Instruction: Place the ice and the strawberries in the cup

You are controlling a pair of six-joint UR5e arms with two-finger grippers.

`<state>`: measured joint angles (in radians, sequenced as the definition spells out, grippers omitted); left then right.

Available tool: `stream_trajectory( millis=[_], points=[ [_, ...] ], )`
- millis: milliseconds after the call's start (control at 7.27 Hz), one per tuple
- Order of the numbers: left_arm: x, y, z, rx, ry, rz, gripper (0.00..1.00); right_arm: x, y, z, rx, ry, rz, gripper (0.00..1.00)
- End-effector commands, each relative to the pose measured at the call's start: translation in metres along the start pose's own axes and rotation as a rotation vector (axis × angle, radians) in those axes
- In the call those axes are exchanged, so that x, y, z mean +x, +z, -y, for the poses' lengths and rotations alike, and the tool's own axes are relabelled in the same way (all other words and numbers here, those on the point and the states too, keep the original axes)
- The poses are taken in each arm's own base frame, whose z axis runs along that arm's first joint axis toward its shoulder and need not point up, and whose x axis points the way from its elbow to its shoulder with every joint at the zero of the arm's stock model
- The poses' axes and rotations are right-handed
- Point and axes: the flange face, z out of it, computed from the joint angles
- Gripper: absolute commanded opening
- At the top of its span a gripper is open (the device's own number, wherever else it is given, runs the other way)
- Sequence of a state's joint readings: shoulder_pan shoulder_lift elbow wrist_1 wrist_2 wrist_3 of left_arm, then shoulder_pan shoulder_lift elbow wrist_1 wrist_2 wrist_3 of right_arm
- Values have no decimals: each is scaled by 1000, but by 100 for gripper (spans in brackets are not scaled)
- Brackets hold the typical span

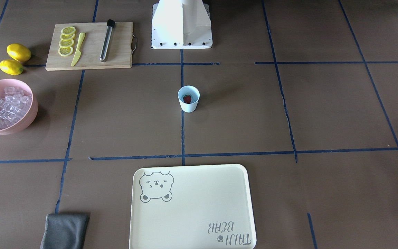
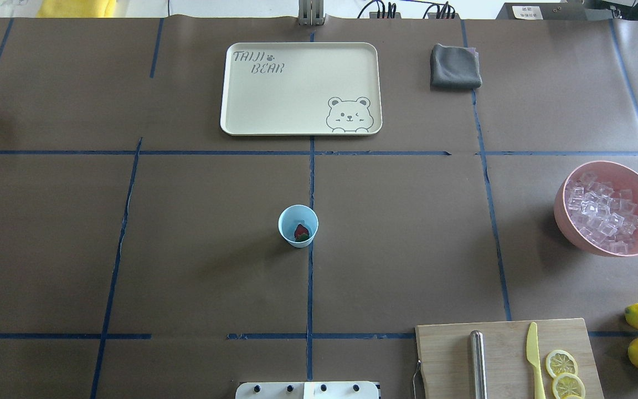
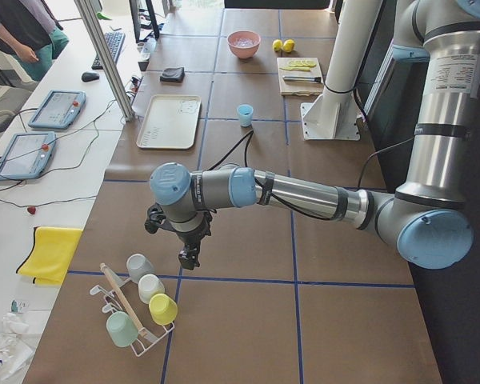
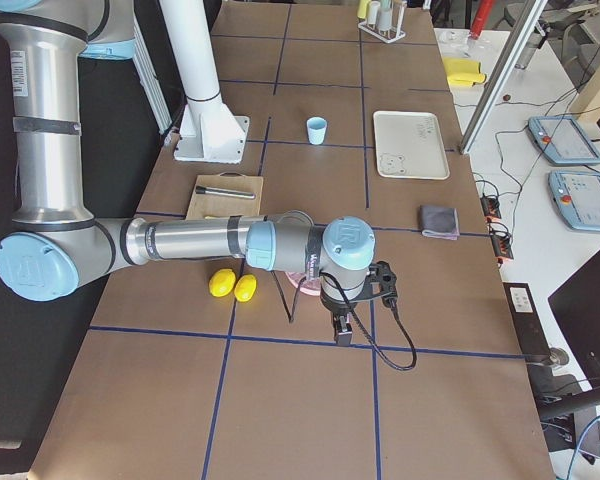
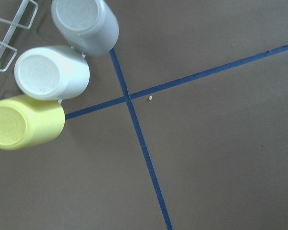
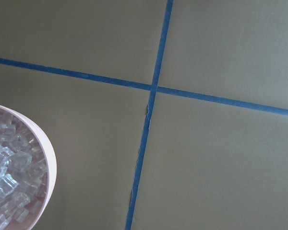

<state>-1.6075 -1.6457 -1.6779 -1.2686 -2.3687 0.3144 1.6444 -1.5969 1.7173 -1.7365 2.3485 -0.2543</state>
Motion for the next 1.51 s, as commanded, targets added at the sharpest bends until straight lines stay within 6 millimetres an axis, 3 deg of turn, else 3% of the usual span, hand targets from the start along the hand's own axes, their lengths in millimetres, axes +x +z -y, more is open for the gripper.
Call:
stream_trajectory(
  millis=[0,413,826,1376],
  points=[
    [-7,5,-7,21,-38,6,100,-1,-1,0,2,-2,0,100],
    [-6,3,-6,26,-126,11,100,-2,-3,0,6,-4,-1,100],
    [1,-3,-1,41,-105,12,100,-2,-3,1,7,-5,-2,100],
    [-6,4,-3,33,-110,22,100,-2,-3,0,6,-2,-1,100]
  ],
)
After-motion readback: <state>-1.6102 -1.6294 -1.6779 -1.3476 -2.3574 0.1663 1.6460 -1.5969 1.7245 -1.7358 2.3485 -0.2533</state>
